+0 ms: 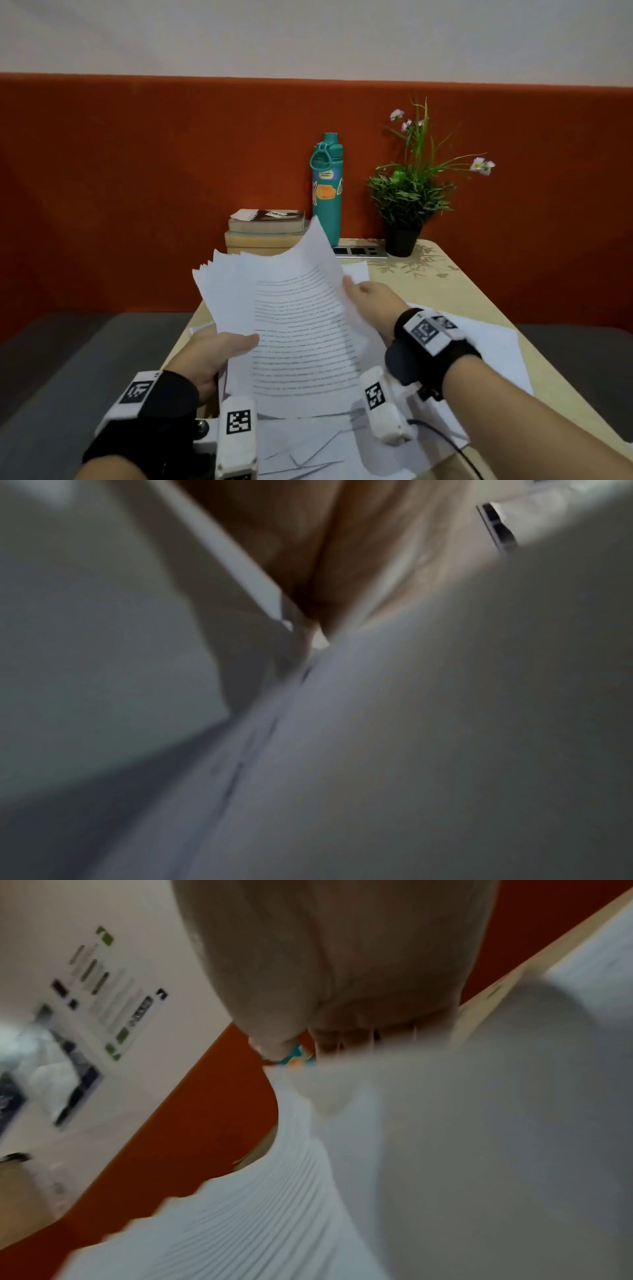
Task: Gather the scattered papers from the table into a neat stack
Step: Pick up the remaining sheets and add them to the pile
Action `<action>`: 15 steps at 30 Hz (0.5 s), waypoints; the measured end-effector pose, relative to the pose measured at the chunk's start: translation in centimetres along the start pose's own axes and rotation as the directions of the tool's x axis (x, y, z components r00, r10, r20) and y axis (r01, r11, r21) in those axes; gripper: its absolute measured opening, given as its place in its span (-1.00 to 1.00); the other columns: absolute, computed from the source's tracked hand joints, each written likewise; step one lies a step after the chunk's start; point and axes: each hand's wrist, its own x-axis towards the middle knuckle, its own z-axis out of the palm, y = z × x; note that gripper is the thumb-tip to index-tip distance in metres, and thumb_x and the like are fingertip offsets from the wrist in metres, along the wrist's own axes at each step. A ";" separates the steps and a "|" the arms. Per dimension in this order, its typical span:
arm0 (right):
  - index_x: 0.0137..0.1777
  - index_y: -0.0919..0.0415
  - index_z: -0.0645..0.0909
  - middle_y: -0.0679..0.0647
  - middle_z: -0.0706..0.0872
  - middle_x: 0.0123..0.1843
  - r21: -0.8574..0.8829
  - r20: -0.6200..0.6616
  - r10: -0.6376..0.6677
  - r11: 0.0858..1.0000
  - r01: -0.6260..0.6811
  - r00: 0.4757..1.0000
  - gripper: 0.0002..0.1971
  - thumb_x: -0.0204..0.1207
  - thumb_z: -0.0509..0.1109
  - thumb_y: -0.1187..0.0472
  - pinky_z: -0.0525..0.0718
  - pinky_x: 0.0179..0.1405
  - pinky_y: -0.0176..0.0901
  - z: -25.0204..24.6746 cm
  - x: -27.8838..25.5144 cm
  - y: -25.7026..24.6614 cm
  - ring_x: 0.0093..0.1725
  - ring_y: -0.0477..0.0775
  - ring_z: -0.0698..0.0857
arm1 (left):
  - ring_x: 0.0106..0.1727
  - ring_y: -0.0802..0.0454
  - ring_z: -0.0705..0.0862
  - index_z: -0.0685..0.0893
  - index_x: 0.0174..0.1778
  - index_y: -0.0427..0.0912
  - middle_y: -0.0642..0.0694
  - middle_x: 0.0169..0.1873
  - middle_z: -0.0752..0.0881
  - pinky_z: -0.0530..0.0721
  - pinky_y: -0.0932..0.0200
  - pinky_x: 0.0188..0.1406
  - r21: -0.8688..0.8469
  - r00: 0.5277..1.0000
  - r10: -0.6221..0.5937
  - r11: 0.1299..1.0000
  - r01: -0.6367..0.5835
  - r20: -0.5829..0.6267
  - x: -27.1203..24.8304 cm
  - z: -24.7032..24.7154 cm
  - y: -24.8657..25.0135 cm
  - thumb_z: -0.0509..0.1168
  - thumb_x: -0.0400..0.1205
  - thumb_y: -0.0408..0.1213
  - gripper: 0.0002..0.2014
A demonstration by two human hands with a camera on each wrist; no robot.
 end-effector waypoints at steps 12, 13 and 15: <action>0.38 0.23 0.53 0.12 0.70 0.29 -0.743 -0.023 0.279 0.638 -0.203 0.960 0.00 0.10 0.37 -0.53 0.63 0.18 -0.04 -7.7 2.6 7.4 0.22 0.18 0.70 | 0.08 -0.33 0.77 0.57 0.43 -0.27 -0.38 0.26 0.72 0.72 -0.35 -0.09 -0.175 0.990 0.139 0.975 -0.141 -0.024 -1.3 -7.0 3.1 0.18 0.58 -0.57 -0.53; 0.32 0.21 0.60 0.09 0.75 0.24 -0.773 -0.010 0.264 0.610 -0.175 0.964 0.10 -0.05 0.30 -0.64 0.65 0.21 0.00 -8.0 3.9 8.5 0.18 0.16 0.73 | 0.07 -0.32 0.77 0.57 0.43 -0.27 -0.38 0.27 0.71 0.72 -0.36 -0.09 -0.172 0.990 0.136 0.975 -0.138 -0.025 -1.3 -7.4 3.2 0.17 0.59 -0.56 -0.53; 0.29 0.17 0.65 0.07 0.77 0.21 -0.837 -0.003 0.237 0.530 -0.132 0.972 0.13 -0.10 0.18 -0.69 0.65 0.27 0.08 -8.8 4.8 8.6 0.18 0.15 0.74 | 0.07 -0.33 0.78 0.57 0.44 -0.26 -0.39 0.29 0.70 0.71 -0.38 -0.08 -0.174 0.990 0.141 0.974 -0.144 -0.027 -1.6 -8.3 3.8 0.23 0.56 -0.52 -0.52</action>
